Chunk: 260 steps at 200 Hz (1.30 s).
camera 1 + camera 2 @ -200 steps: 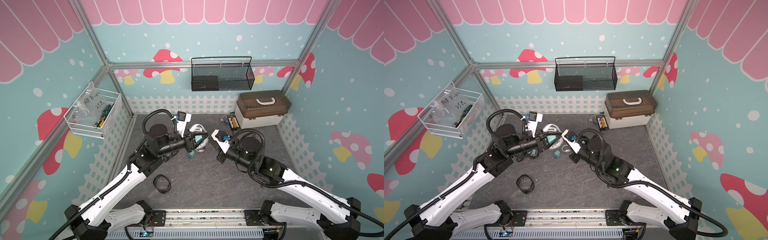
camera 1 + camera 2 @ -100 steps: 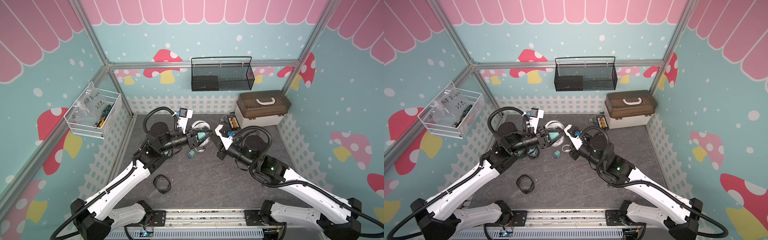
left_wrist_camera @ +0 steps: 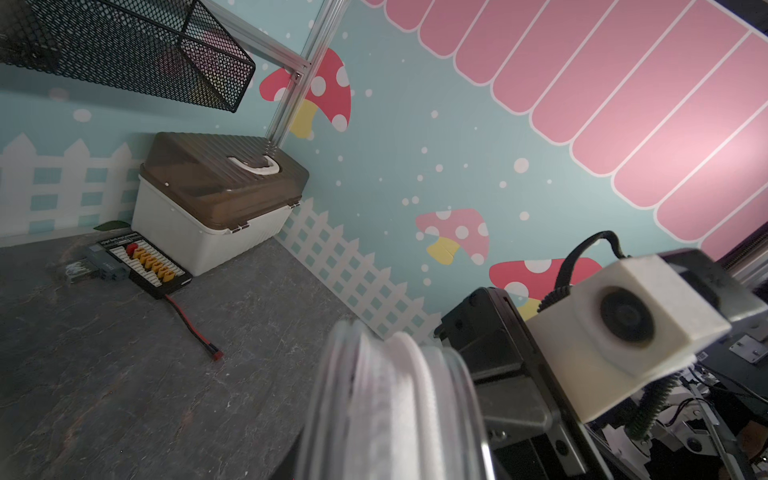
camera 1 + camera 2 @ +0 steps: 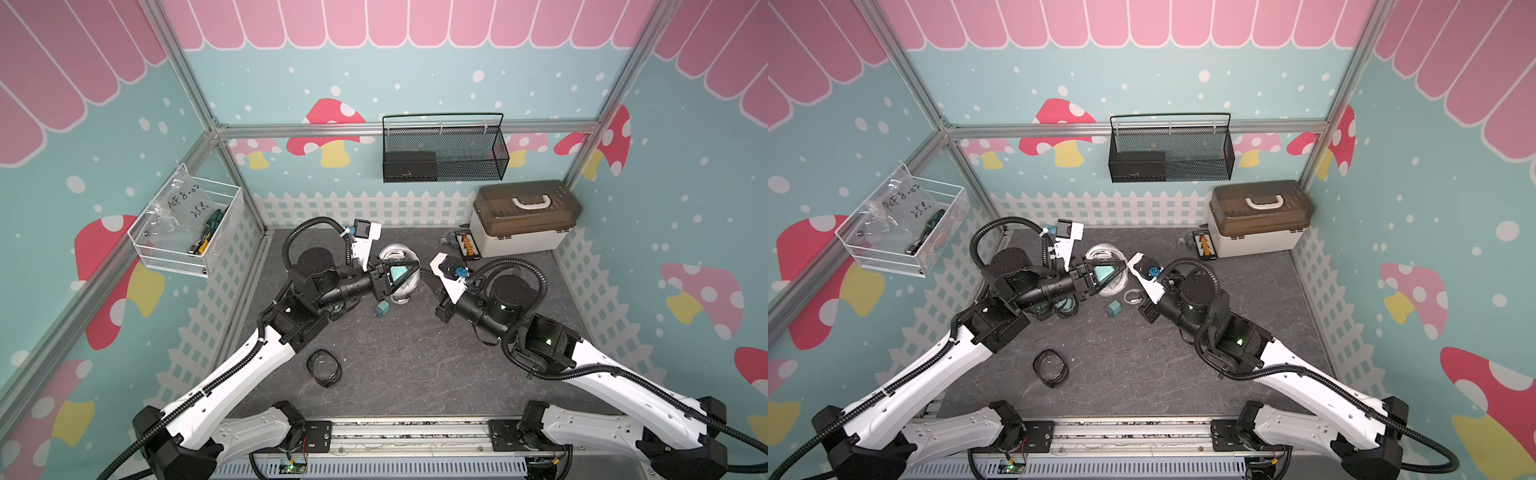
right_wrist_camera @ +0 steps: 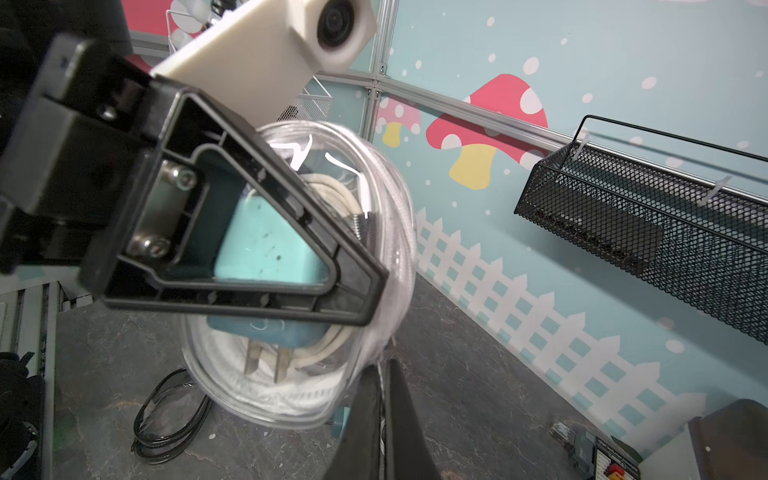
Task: Pack away charging kits
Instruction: Zip the zipper on the storage bag.
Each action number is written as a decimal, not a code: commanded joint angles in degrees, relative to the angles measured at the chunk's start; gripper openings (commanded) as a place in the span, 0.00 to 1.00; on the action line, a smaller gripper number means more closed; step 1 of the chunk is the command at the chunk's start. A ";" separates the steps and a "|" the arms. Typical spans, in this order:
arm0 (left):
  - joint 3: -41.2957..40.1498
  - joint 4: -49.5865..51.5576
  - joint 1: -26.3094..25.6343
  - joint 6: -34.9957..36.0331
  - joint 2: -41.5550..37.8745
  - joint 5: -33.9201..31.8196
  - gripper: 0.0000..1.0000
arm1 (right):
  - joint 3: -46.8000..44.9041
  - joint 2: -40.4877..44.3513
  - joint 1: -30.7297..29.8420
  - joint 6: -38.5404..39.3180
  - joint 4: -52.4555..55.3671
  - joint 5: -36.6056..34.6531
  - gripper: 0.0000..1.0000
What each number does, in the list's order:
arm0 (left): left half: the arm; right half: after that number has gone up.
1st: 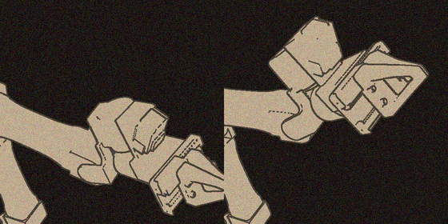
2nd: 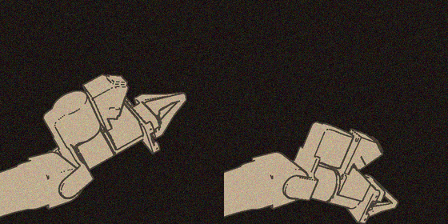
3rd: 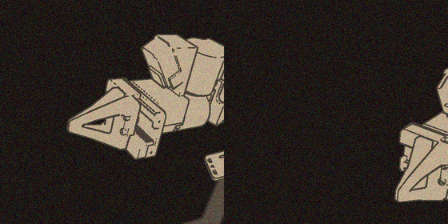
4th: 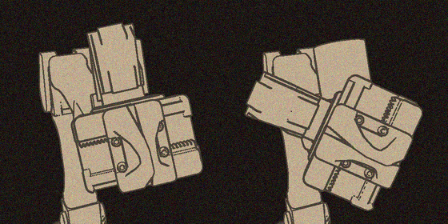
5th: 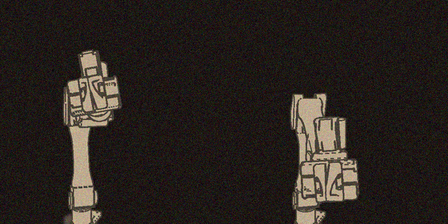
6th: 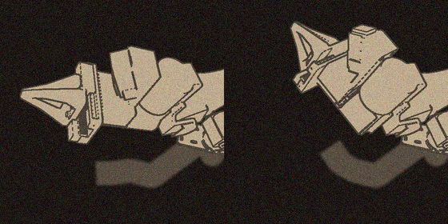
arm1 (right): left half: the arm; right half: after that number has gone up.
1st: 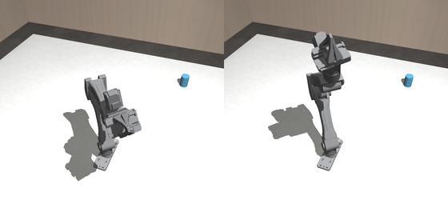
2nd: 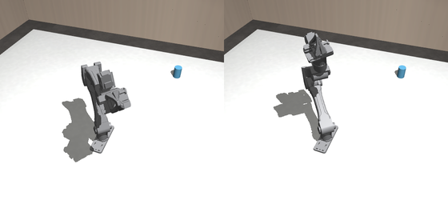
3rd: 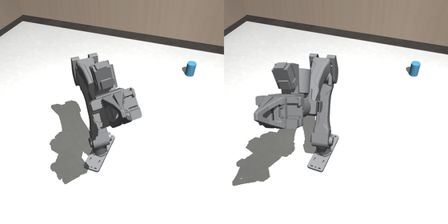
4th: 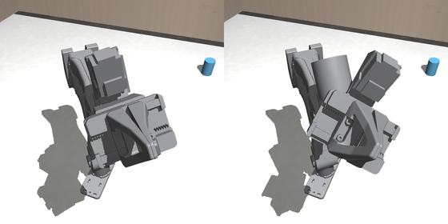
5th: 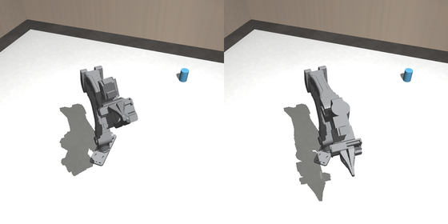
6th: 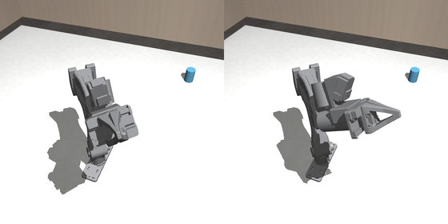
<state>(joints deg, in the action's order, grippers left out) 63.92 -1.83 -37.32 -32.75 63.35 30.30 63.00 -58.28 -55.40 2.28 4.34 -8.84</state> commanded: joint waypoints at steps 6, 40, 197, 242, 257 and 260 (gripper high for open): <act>-2.37 2.98 -0.46 1.49 -2.33 0.62 0.12 | 1.40 2.99 0.31 2.22 -3.42 -3.74 0.00; -1.91 2.14 -0.35 1.12 -2.71 2.90 0.07 | 3.84 2.41 0.33 3.05 -1.88 -4.44 0.00; 0.98 3.60 -0.38 2.70 2.85 13.61 0.35 | 8.90 -0.25 0.32 2.68 -8.03 -5.17 0.00; 0.38 -11.82 -0.39 -5.45 3.55 15.63 0.65 | 0.48 3.74 0.31 -6.69 -18.69 -1.69 0.00; 0.29 -16.09 -0.43 -7.86 3.97 15.40 0.69 | -0.46 3.79 0.24 -8.47 -21.00 -0.35 0.00; 0.06 -17.00 -0.39 -8.33 4.04 15.21 0.70 | -0.58 3.72 0.26 -8.91 -21.51 -0.31 0.00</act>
<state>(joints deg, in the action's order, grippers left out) 64.64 -9.13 -37.58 -35.73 66.70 43.42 63.66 -55.18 -55.18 -1.34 -7.05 -10.74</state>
